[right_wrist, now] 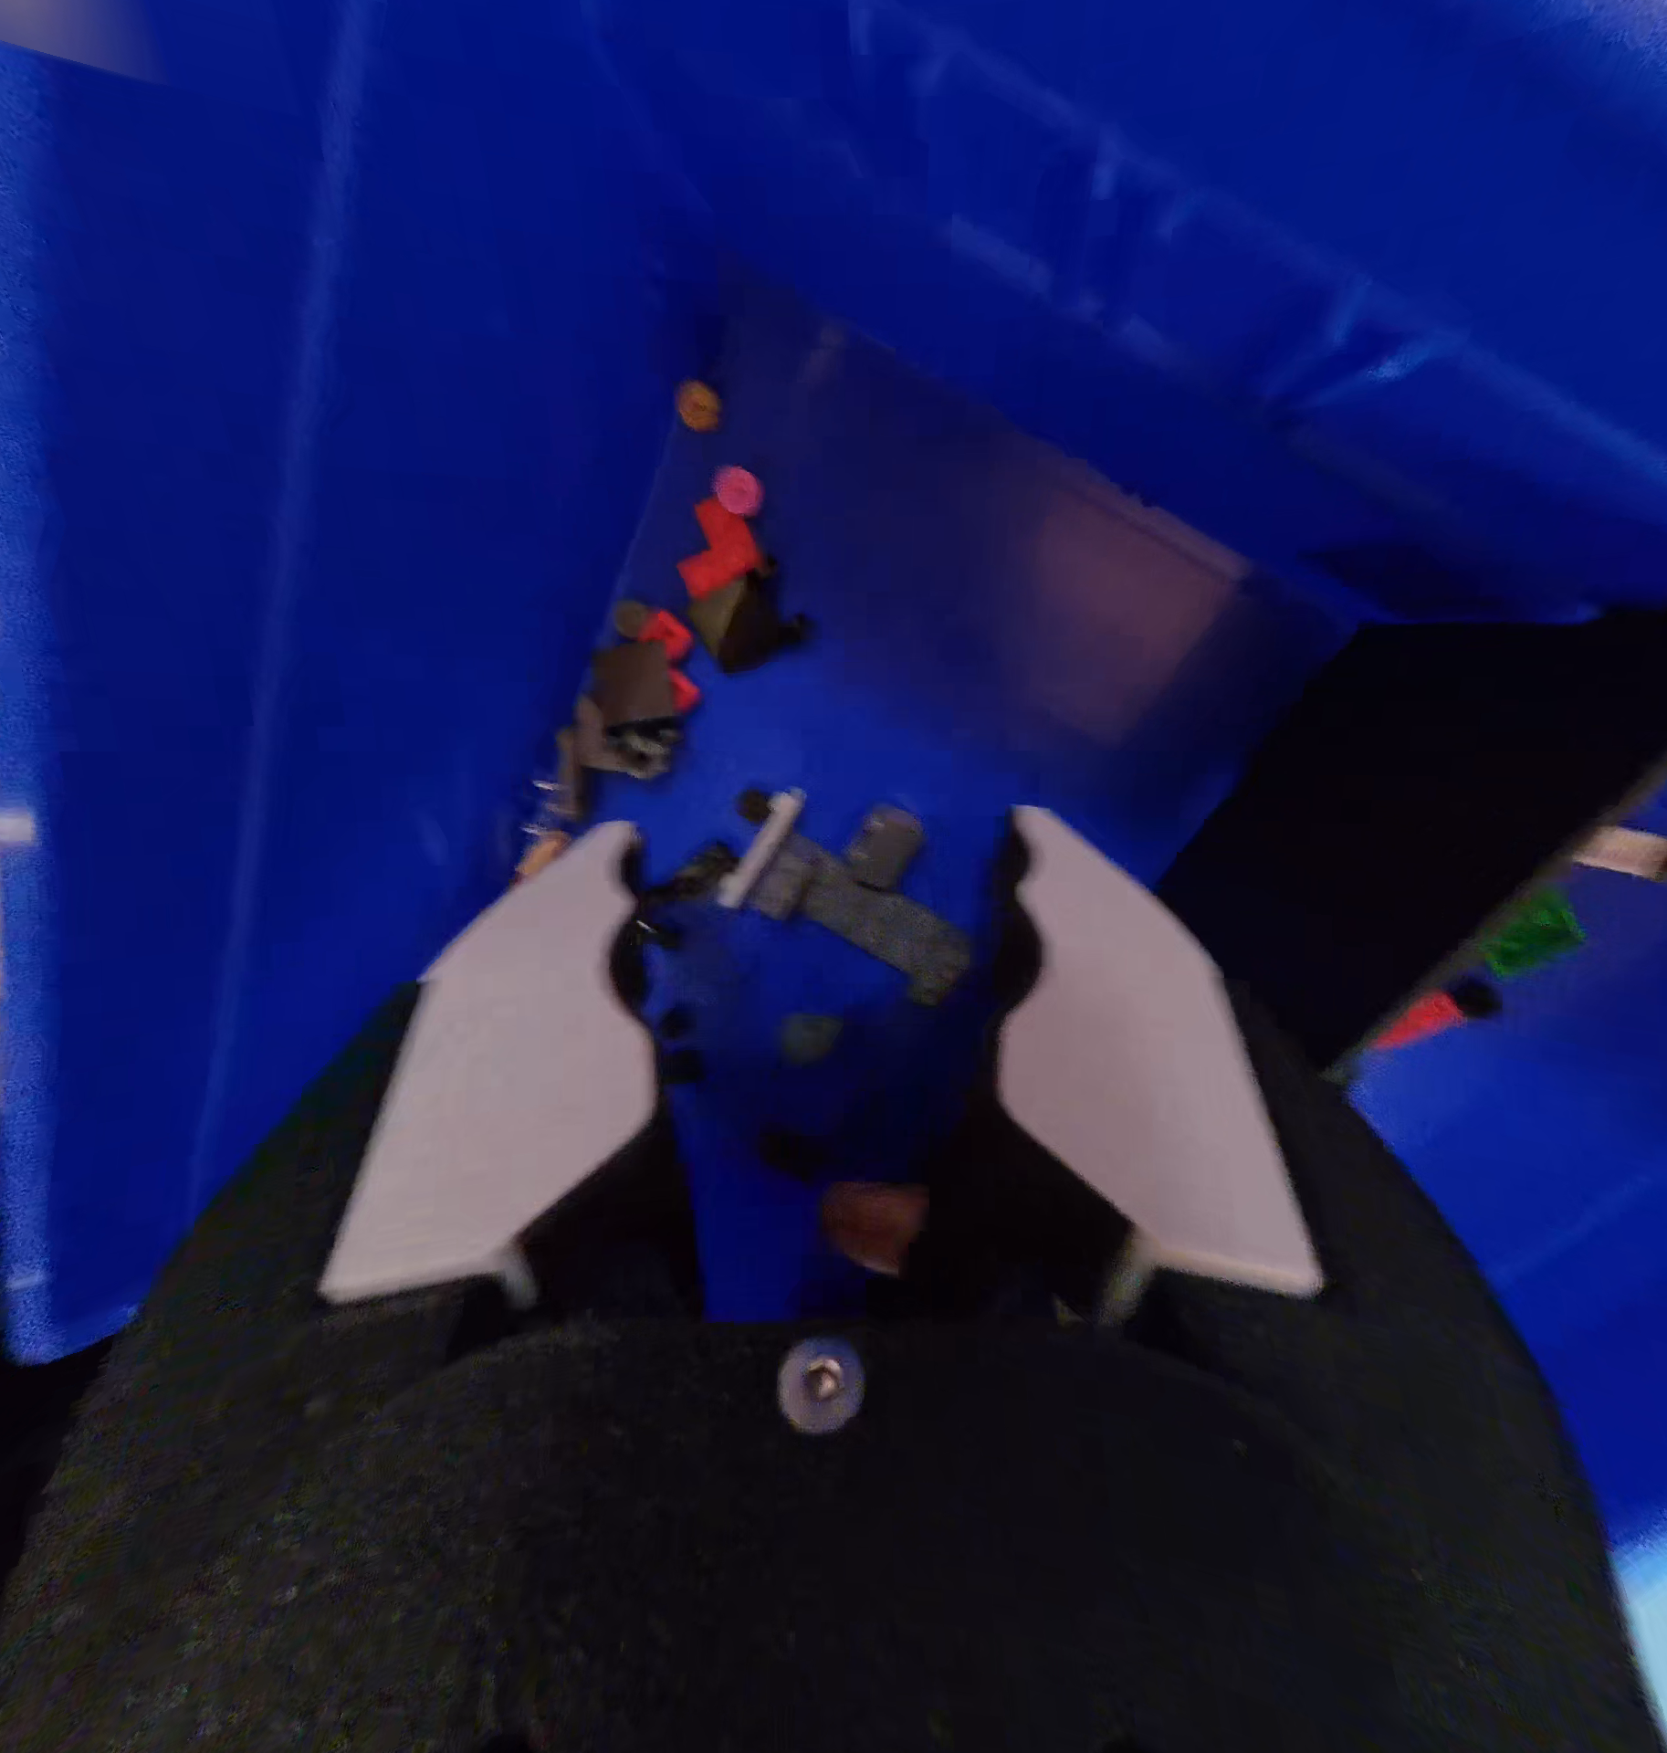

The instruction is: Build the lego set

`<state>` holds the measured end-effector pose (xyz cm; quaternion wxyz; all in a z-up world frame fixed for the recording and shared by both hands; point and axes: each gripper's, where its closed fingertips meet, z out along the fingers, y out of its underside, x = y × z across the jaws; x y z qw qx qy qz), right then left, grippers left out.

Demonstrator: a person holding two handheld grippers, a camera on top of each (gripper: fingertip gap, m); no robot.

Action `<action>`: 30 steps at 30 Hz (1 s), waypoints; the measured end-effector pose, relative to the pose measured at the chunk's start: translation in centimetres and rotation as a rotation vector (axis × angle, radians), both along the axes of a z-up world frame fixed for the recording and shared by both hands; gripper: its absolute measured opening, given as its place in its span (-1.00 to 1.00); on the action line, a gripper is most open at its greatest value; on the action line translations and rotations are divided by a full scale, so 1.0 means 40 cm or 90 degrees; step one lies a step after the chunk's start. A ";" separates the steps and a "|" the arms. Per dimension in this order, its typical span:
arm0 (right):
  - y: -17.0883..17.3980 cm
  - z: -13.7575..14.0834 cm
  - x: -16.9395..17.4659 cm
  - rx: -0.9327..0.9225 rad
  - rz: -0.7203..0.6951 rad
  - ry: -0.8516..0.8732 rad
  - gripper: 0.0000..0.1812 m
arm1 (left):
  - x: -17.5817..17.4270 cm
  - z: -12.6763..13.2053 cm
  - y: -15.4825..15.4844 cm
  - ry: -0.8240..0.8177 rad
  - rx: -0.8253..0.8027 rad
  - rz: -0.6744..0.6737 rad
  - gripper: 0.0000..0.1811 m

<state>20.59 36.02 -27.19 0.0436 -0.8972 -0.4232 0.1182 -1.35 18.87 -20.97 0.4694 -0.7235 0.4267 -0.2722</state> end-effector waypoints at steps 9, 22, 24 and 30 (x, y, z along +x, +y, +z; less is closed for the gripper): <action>-0.014 -0.001 -0.017 -0.038 -0.018 -0.002 0.35 | -0.001 0.003 0.000 0.001 0.005 0.002 -0.96; -0.014 -0.003 -0.016 -0.038 -0.025 -0.008 0.34 | -0.006 0.004 0.001 0.004 0.006 0.006 -0.96; -0.012 -0.003 -0.014 -0.032 -0.021 -0.012 0.32 | -0.005 0.003 0.000 0.007 0.008 0.005 -0.95; 0.015 0.025 0.011 0.055 0.042 -0.060 -0.98 | -0.005 -0.001 0.000 0.013 0.009 0.006 -0.95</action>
